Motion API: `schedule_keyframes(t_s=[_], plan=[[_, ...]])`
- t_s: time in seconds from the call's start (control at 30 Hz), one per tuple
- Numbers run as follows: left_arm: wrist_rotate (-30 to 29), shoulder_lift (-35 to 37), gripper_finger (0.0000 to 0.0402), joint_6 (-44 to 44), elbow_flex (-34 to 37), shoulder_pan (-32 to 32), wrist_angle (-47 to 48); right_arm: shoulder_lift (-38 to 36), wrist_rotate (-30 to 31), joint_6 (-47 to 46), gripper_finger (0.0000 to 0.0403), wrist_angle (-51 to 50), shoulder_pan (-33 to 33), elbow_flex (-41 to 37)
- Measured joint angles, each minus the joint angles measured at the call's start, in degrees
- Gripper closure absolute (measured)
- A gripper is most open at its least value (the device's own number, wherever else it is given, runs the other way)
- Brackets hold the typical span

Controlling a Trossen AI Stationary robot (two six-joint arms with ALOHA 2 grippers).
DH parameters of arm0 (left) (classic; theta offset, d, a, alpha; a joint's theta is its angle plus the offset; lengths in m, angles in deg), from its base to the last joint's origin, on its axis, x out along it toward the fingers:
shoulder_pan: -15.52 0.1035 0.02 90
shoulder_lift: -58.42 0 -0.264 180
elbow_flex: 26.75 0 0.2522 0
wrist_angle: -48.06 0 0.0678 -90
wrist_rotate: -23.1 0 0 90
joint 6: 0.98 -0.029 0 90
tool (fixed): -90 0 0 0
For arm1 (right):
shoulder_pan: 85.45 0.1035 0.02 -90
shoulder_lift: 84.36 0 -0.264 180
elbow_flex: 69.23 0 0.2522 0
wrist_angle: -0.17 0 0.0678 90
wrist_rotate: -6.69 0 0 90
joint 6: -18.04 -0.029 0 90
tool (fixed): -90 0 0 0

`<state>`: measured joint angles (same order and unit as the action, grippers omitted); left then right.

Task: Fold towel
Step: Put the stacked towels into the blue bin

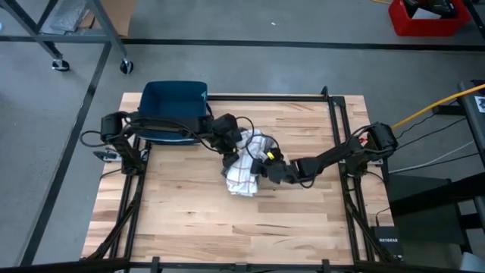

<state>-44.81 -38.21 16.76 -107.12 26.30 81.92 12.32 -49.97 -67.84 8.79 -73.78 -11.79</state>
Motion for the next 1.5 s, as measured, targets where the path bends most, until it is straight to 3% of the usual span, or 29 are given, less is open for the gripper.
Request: schedule_keyframes(t_s=[0.4,0.9,1.17,1.37,1.5], plan=[[-7.15,11.37,0.0376,-1.99,-0.13,4.67,10.48,0.00,-9.45,15.79,0.0308,-0.83,-10.98,8.96],[-12.00,22.82,0.0376,-2.18,-0.55,14.46,12.29,0.35,-22.63,29.73,0.0308,-7.05,-24.53,23.91],[-13.98,25.78,0.0376,-1.25,-0.57,18.04,18.56,10.78,-26.55,31.14,0.0308,-7.31,-25.93,36.86],[-21.25,28.01,0.0376,-2.77,-2.53,19.55,32.32,21.16,-31.52,31.12,0.0306,-9.84,-25.93,49.15],[-25.28,31.51,0.0376,-4.11,-2.64,20.99,36.39,27.57,-34.22,31.12,0.0307,-9.86,-26.28,58.12]])
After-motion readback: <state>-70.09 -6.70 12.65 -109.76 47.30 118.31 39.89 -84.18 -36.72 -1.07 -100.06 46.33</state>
